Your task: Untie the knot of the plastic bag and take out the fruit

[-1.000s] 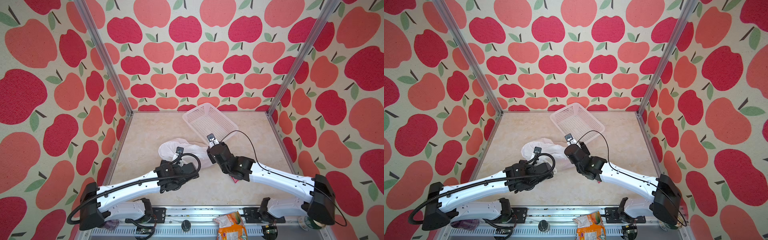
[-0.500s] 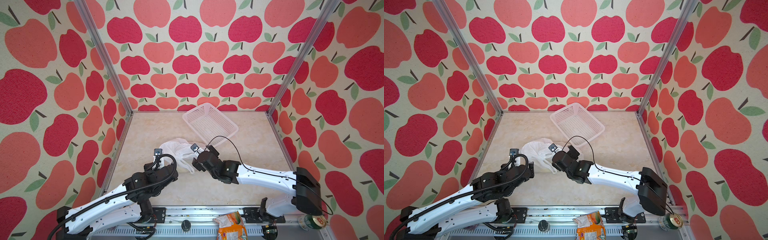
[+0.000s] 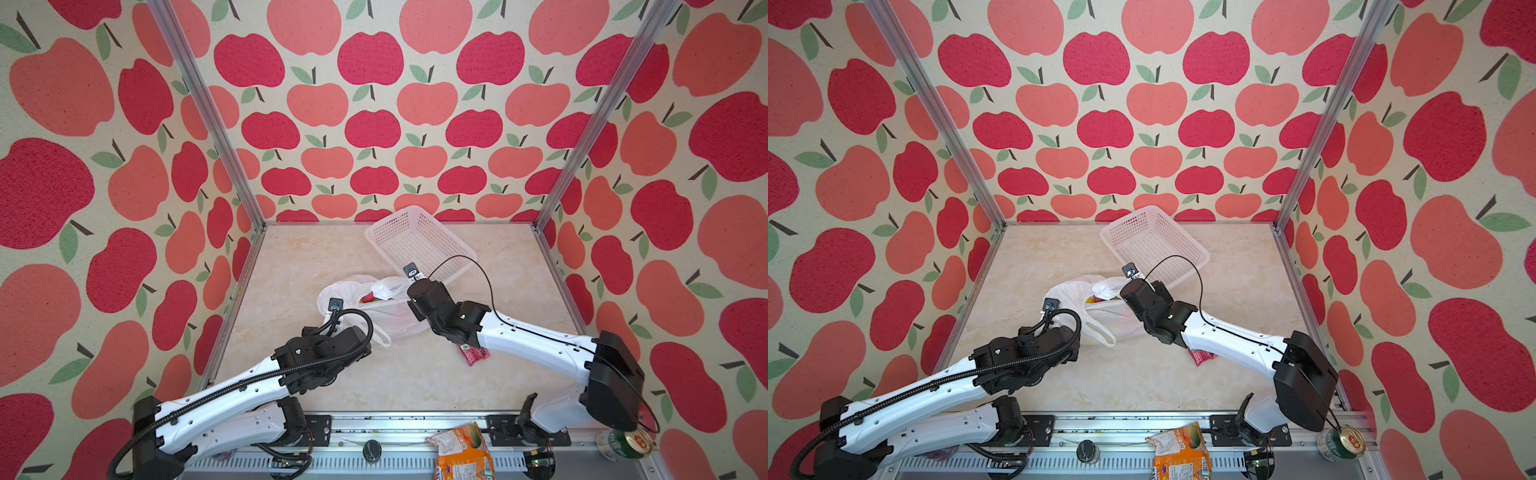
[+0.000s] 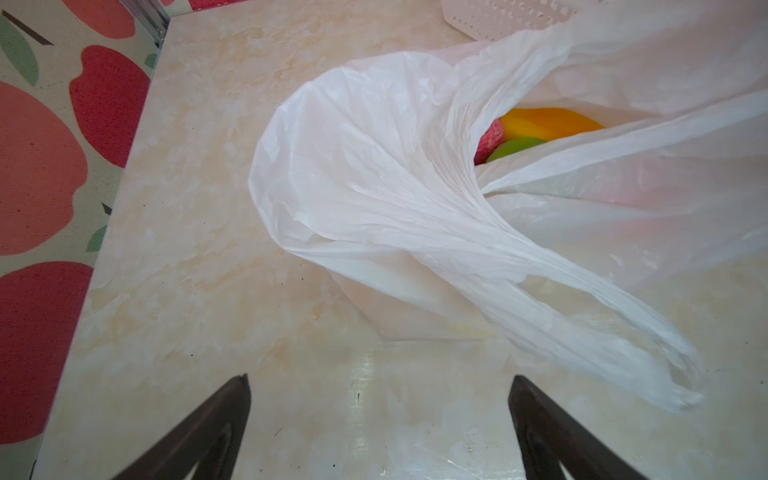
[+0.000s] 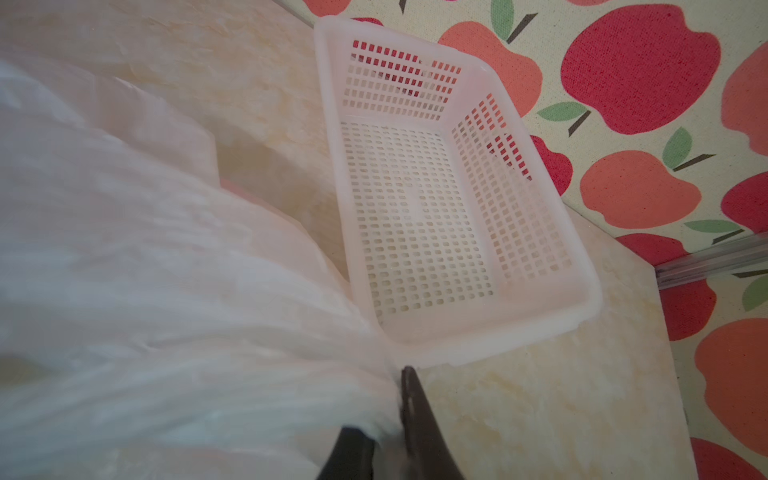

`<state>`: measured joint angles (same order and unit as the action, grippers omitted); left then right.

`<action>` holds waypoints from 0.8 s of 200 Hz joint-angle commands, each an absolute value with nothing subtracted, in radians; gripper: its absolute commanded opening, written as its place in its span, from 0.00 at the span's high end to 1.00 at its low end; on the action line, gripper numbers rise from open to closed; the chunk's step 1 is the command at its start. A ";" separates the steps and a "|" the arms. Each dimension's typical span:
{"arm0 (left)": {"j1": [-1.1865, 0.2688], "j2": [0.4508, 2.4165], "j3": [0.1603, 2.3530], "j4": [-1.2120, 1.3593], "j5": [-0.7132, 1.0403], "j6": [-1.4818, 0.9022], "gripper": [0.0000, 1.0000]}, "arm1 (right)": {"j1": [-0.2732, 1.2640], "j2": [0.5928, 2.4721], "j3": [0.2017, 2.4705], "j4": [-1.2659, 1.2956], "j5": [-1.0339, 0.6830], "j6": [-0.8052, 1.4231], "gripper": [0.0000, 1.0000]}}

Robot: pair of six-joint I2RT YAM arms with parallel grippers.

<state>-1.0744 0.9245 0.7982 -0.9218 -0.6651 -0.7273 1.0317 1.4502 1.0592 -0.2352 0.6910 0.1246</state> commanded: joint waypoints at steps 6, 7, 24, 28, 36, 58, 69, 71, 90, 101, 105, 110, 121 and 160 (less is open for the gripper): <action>-1.104 1.010 0.841 -0.902 -0.667 -0.667 0.01 | 1.006 1.406 1.024 -0.265 0.601 0.207 0.92; -1.105 1.013 0.842 -0.902 -0.669 -0.666 0.01 | 1.006 1.405 1.024 -0.264 0.600 0.208 0.92; -1.114 1.072 0.863 -0.887 -0.683 -0.641 0.01 | 1.002 1.405 1.022 -0.265 0.592 0.217 0.94; -1.114 1.081 0.866 -0.880 -0.684 -0.633 0.01 | 1.003 1.405 1.022 -0.265 0.588 0.218 0.94; -1.113 1.115 0.874 -0.872 -0.690 -0.621 0.01 | 1.002 1.405 1.022 -0.267 0.582 0.223 0.94; -1.112 1.167 0.897 -0.858 -0.719 -0.603 0.01 | 1.000 1.406 1.020 -0.269 0.571 0.233 0.95; -1.108 1.183 0.911 -0.841 -0.733 -0.592 0.01 | 0.999 1.404 1.019 -0.271 0.571 0.239 0.96; -1.107 1.185 0.914 -0.837 -0.735 -0.589 0.01 | 0.998 1.403 1.019 -0.271 0.572 0.241 0.97; -1.084 1.196 0.930 -0.762 -0.730 -0.536 0.01 | 0.991 1.392 1.011 -0.275 0.575 0.253 0.98; -1.062 1.197 0.934 -0.716 -0.716 -0.500 0.01 | 0.987 1.385 1.006 -0.276 0.575 0.259 0.98; -1.053 1.197 0.935 -0.700 -0.712 -0.490 0.01 | 0.986 1.382 1.004 -0.276 0.575 0.262 0.98; -1.042 1.197 0.937 -0.680 -0.706 -0.479 0.01 | 0.984 1.377 1.001 -0.275 0.572 0.264 0.98; -1.016 1.189 0.936 -0.641 -0.693 -0.457 0.01 | 0.980 1.369 0.994 -0.273 0.571 0.268 0.98; -0.919 1.124 0.894 -0.481 -0.578 -0.387 0.27 | 0.973 1.334 0.964 -0.257 0.560 0.285 0.98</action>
<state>-0.9642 1.1759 0.9112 -0.6132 -0.6559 -0.4641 0.9813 1.3762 0.9874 -0.2565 0.5720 0.2504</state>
